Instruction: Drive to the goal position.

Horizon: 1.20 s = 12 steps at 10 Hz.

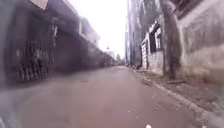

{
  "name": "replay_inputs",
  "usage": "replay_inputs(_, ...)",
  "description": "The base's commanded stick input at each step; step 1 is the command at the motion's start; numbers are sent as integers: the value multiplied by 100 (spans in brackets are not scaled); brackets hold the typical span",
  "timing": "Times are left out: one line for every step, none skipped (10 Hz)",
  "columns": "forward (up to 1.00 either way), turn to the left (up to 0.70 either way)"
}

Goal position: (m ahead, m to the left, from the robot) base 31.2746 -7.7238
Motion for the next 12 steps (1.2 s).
replay_inputs(100, -6)
replay_inputs(100, 0)
replay_inputs(100, 0)
replay_inputs(100, -8)
replay_inputs(100, -26)
replay_inputs(100, -13)
replay_inputs(100, -16)
replay_inputs(100, -30)
replay_inputs(100, -32)
replay_inputs(100, -21)
replay_inputs(100, -9)
replay_inputs(100, -23)
